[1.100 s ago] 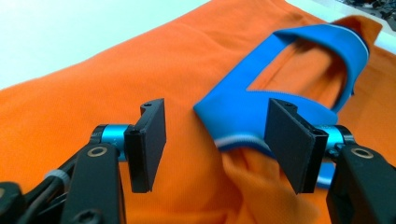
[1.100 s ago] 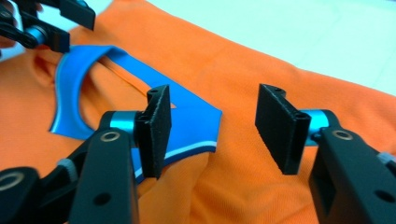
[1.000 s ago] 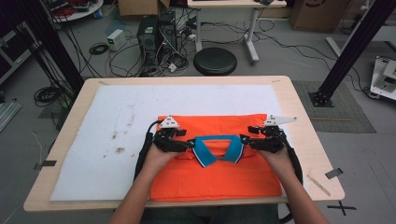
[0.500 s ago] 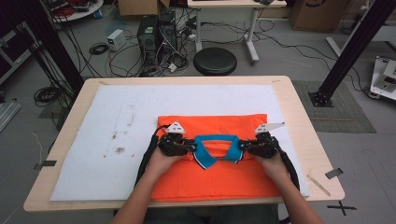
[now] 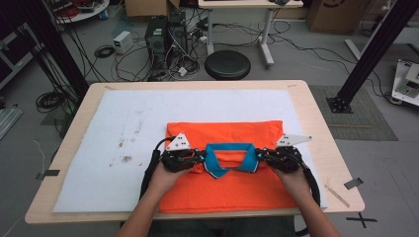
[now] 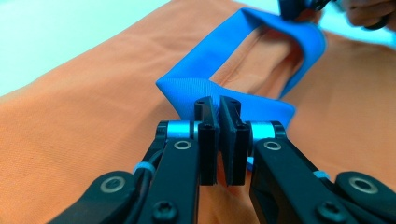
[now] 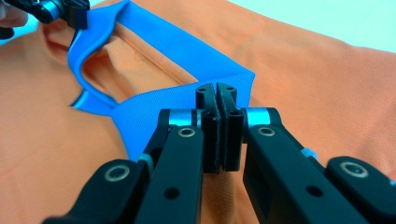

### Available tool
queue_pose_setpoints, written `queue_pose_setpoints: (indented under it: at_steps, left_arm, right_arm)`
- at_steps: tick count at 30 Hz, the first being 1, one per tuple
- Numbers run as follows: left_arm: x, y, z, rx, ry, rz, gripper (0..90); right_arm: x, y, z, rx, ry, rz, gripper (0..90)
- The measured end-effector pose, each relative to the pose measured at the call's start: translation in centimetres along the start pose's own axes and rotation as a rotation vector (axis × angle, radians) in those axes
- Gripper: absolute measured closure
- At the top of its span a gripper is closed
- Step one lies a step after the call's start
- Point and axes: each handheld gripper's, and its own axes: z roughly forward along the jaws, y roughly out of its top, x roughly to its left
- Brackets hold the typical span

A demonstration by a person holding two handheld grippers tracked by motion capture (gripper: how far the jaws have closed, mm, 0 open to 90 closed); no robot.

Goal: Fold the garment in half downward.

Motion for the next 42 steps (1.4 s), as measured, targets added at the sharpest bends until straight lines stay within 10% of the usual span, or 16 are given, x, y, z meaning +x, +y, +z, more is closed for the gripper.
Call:
queue_pose_setpoints:
  at_steps: [11, 18, 27, 42]
  left_arm:
    - [-3.8, -3.0, -2.3, 0.016, -0.074, 0.033, 84.8]
    - [-3.9, -3.6, -2.3, 0.035, -0.095, 0.024, 80.1]
    - [-3.6, -2.9, -3.5, -0.038, -0.065, 0.002, 65.0]
    - [-1.4, -1.9, -2.9, -0.065, 0.005, -0.066, 47.9]
  right_arm:
    - [3.0, -2.9, -3.1, -0.034, 0.032, -0.034, 90.0]
    - [2.3, -2.5, -5.5, -0.097, 0.001, -0.021, 80.6]
    - [-0.9, -0.8, -3.1, -0.097, -0.023, 0.043, 71.8]
    - [0.5, -1.0, -1.7, -0.055, 0.025, 0.012, 63.1]
